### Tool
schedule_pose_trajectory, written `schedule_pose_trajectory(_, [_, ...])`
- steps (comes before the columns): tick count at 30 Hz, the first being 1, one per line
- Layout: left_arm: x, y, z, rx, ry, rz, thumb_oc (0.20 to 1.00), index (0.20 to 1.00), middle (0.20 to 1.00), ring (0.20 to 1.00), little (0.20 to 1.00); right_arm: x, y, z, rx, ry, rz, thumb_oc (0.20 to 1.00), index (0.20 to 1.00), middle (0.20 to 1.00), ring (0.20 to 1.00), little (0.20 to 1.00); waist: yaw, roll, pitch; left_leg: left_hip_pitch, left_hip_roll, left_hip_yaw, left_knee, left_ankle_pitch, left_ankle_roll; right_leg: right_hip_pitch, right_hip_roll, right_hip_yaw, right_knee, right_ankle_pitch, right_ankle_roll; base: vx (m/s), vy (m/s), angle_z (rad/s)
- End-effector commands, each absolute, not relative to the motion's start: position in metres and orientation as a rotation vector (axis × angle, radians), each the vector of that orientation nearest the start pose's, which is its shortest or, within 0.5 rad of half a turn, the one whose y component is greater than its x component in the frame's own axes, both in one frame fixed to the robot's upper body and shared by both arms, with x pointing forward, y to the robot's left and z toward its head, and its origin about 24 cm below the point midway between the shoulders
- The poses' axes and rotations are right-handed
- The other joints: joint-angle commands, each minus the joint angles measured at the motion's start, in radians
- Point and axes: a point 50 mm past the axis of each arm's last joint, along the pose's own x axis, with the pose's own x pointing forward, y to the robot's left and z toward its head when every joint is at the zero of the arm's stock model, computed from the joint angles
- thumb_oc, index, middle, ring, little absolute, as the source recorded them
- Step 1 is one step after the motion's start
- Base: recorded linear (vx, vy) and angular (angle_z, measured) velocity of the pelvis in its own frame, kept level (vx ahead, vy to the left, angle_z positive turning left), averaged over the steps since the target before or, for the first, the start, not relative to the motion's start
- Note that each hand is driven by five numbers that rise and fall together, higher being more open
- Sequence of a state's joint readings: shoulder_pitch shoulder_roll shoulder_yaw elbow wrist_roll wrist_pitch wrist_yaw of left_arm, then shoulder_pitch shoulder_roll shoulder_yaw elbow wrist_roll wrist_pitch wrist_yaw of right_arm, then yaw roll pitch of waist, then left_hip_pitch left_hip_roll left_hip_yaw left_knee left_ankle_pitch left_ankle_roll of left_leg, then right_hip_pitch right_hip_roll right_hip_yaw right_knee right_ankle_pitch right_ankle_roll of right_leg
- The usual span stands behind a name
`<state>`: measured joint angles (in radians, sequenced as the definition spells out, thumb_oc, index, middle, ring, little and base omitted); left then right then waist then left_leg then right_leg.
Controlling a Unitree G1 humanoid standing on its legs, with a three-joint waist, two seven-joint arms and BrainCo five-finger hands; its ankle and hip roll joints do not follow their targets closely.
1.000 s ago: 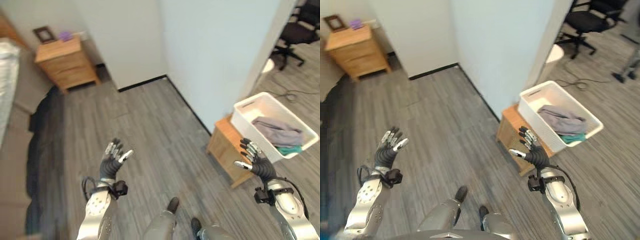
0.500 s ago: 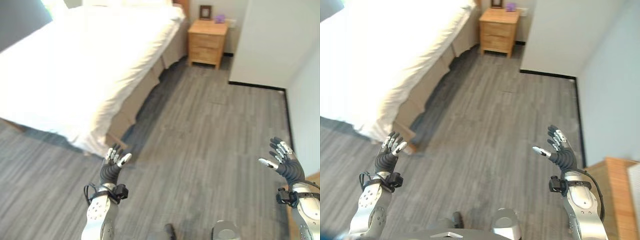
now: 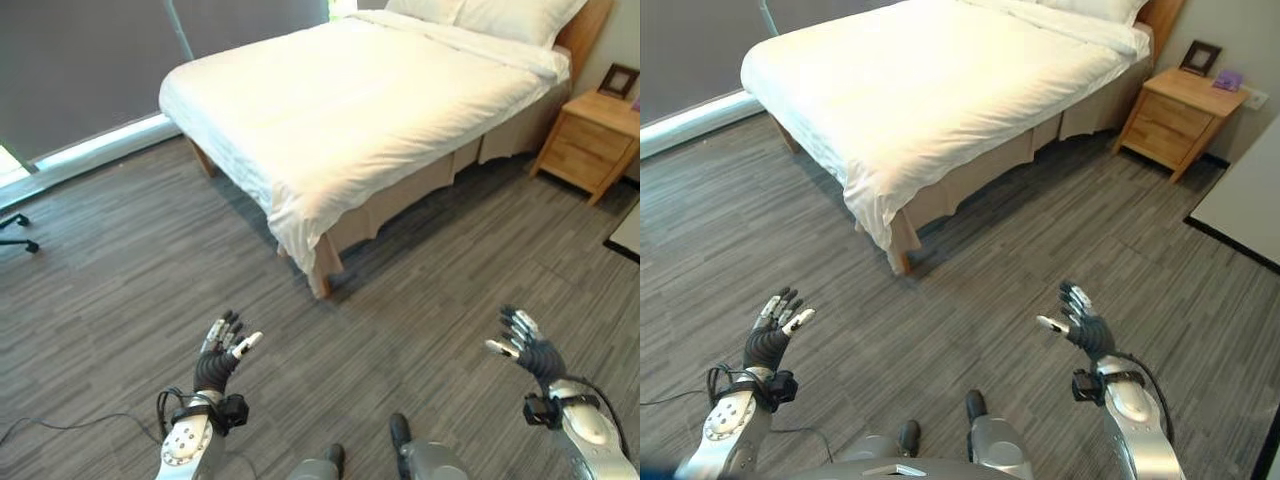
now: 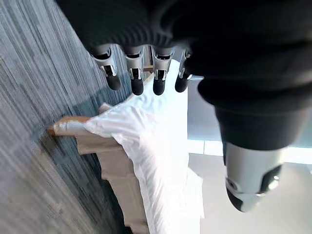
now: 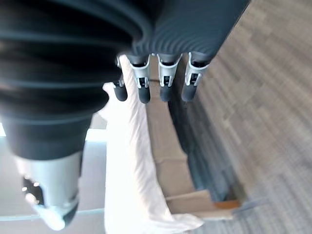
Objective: Pick up bed clothes into laundry basket.
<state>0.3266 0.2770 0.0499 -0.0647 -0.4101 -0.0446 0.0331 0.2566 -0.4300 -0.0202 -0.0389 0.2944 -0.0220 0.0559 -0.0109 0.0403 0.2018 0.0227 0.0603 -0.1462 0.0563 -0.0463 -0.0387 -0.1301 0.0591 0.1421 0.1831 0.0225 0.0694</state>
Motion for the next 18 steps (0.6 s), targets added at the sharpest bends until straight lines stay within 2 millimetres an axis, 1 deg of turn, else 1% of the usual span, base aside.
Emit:
schedule_pose_trajectory(1, [0.1899,0.2391,0.0326,-0.038,0.055,0.151,1.0,1.0,1.0,1.0,1.0,0.2037,-0.2396,0.0388,-0.112,0.09,0.014,1.0,1.0,1.0,1.0,1.0,-0.032,-0.04,-0.034,0.066,-0.059,0.019,-0.135,0.114,0.033,0.065,-0.036,0.024,-0.112,0.078,-0.035,0.01,-0.029,0.19])
schedule_pose_trajectory(6, [0.1922,0.2399,0.034,-0.027,0.043,0.185,1.0,1.0,1.0,1.0,1.0,0.2063,-0.2373,0.0354,-0.107,0.099,-0.005,1.0,1.0,1.0,1.0,1.0,-0.022,-0.049,-0.038,0.07,-0.059,0.016,-0.138,0.11,0.027,0.075,-0.024,0.031,-0.112,0.072,-0.041,0.01,-0.035,-0.02])
schedule_pose_trajectory(13, [0.1878,0.2422,0.0276,-0.048,0.07,0.213,1.0,1.0,1.0,1.0,1.0,0.2065,-0.2368,0.0331,-0.11,0.111,-0.003,1.0,1.0,1.0,1.0,1.0,-0.015,-0.048,-0.064,0.069,-0.056,0.01,-0.139,0.101,0.029,0.092,-0.025,0.03,-0.132,0.071,-0.045,0.0,-0.027,-0.01])
schedule_pose_trajectory(14, [0.1881,0.2417,0.028,-0.047,0.068,0.209,1.0,1.0,1.0,1.0,1.0,0.2065,-0.2365,0.0326,-0.114,0.113,-0.001,1.0,1.0,1.0,1.0,1.0,-0.015,-0.05,-0.065,0.061,-0.059,0.009,-0.138,0.112,0.027,0.088,-0.028,0.032,-0.134,0.079,-0.044,-0.04,-0.008,0.04])
schedule_pose_trajectory(15, [0.1883,0.2418,0.0278,-0.047,0.069,0.21,1.0,1.0,1.0,1.0,1.0,0.2063,-0.2366,0.0324,-0.115,0.115,0.0,1.0,1.0,1.0,1.0,1.0,-0.016,-0.05,-0.067,0.061,-0.058,0.009,-0.139,0.112,0.026,0.089,-0.027,0.032,-0.135,0.079,-0.045,-0.01,-0.008,0.06])
schedule_pose_trajectory(16, [0.1883,0.2414,0.0277,-0.049,0.069,0.208,1.0,1.0,1.0,1.0,1.0,0.2058,-0.2367,0.0316,-0.116,0.119,0.0,1.0,1.0,1.0,1.0,1.0,-0.017,-0.049,-0.07,0.067,-0.057,0.009,-0.141,0.101,0.028,0.096,-0.026,0.032,-0.138,0.07,-0.046,0.02,-0.001,0.04])
schedule_pose_trajectory(18, [0.1886,0.2407,0.0273,-0.052,0.071,0.204,1.0,1.0,1.0,1.0,1.0,0.2056,-0.2364,0.0312,-0.118,0.121,0.003,1.0,1.0,1.0,1.0,1.0,-0.018,-0.049,-0.07,0.068,-0.058,0.01,-0.142,0.099,0.027,0.098,-0.026,0.033,-0.14,0.07,-0.047,0.0,0.0,0.0])
